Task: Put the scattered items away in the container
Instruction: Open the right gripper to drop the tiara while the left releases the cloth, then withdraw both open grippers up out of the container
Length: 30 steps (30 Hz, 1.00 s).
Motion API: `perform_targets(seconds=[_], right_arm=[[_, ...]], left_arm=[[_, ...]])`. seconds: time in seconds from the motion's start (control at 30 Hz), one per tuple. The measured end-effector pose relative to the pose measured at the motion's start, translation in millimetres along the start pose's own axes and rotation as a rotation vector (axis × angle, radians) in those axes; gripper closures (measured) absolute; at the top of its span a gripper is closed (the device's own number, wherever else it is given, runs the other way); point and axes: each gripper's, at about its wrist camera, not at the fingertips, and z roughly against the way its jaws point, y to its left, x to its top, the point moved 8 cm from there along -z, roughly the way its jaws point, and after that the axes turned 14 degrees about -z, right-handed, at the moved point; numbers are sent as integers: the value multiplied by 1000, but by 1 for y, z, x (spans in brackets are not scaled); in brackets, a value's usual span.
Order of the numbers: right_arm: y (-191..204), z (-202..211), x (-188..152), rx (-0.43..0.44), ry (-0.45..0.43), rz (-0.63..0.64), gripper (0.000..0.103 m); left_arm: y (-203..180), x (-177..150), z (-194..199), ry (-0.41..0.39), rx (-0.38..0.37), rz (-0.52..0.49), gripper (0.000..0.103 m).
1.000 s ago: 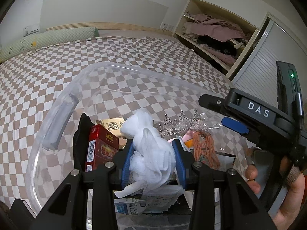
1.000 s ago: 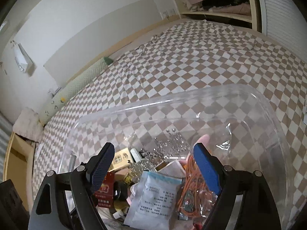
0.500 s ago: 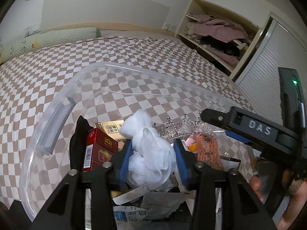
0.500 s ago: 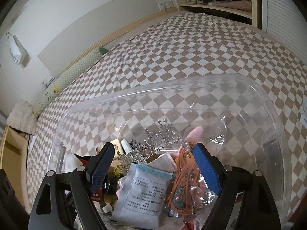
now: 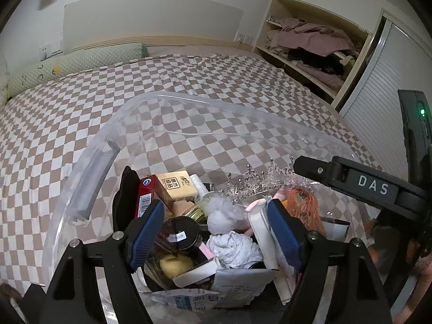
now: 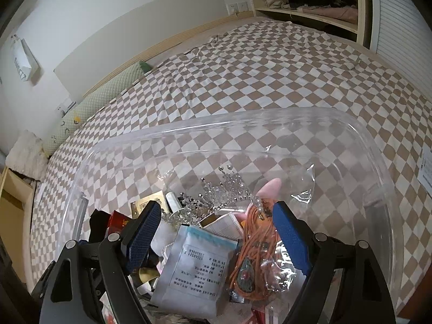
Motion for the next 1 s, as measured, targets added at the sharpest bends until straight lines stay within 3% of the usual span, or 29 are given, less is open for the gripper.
perform_targets(seconds=[0.5, 0.7, 0.8, 1.0], right_arm=[[4, 21, -3, -10, -25, 23, 18], [11, 40, -2, 14, -48, 24, 18], [16, 49, -4, 44, -40, 22, 18], [23, 70, -8, 64, -64, 40, 17]], left_arm=[[7, 3, 35, -42, 46, -6, 24], [11, 6, 61, -82, 108, -51, 23], [14, 7, 76, -110, 145, -72, 9], [25, 12, 113, -189, 201, -77, 8]])
